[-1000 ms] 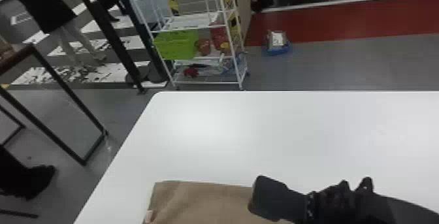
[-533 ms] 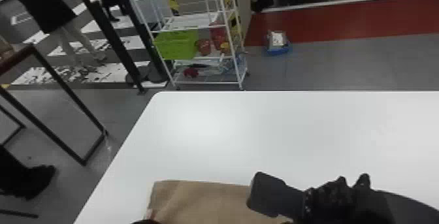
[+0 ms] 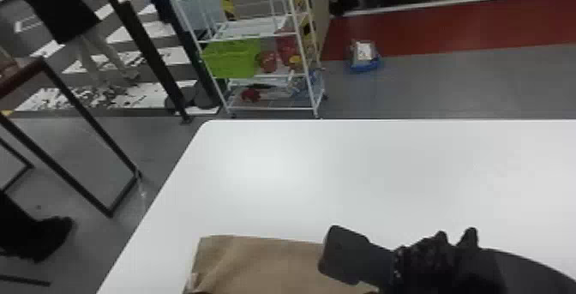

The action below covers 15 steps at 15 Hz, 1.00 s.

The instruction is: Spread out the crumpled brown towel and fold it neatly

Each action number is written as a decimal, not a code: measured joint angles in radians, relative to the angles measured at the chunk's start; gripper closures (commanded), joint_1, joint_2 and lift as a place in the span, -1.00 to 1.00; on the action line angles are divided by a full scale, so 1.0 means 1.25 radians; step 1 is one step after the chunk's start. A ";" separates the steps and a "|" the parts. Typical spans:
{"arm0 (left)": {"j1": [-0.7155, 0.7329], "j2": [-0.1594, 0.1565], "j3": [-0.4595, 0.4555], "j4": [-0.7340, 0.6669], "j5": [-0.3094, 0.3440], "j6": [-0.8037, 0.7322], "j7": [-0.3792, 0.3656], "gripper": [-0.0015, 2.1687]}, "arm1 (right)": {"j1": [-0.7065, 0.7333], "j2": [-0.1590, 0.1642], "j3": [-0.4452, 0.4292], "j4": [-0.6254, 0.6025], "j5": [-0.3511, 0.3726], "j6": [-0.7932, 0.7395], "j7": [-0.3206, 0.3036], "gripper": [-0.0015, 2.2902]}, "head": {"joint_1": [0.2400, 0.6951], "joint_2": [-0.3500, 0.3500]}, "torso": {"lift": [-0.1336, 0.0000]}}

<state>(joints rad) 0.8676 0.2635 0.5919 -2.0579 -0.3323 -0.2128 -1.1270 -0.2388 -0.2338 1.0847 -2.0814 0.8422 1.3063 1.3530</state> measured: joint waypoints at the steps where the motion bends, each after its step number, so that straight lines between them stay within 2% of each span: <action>1: -0.004 0.000 -0.003 0.004 -0.001 0.001 0.005 -0.08 | -0.001 0.001 0.001 0.001 0.000 0.000 0.000 0.15 | 1.00 1.00 | -0.83; 8: -0.013 0.006 -0.008 0.005 0.000 0.014 0.006 -0.08 | -0.002 0.002 0.001 0.004 0.000 0.002 0.000 0.15 | 1.00 1.00 | -0.83; 10: -0.014 0.006 -0.008 0.006 0.000 0.015 0.010 0.19 | -0.002 0.002 0.001 0.004 0.000 0.002 0.000 0.15 | 1.00 1.00 | -0.83; 12: -0.015 0.006 -0.008 0.007 -0.001 0.019 0.021 0.19 | -0.002 0.003 0.001 0.004 0.001 0.002 0.000 0.15 | 1.00 1.00 | -0.83; 13: -0.017 0.006 -0.008 0.007 -0.001 0.021 0.022 0.14 | -0.002 0.002 0.000 0.003 0.001 0.002 0.000 0.15 | 1.00 1.00 | -0.83; 14: -0.018 0.006 -0.008 0.007 -0.001 0.020 0.018 -0.18 | -0.002 0.002 0.000 0.003 0.000 0.002 0.000 0.15 | 1.00 1.00 | -0.83; 15: -0.018 0.006 -0.006 0.007 -0.001 0.017 0.013 -0.31 | -0.001 0.001 0.000 0.003 0.000 0.002 0.000 0.15 | 1.00 1.00 | -0.83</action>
<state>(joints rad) 0.8447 0.2715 0.5844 -2.0489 -0.3339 -0.1919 -1.1109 -0.2402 -0.2322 1.0842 -2.0779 0.8424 1.3094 1.3530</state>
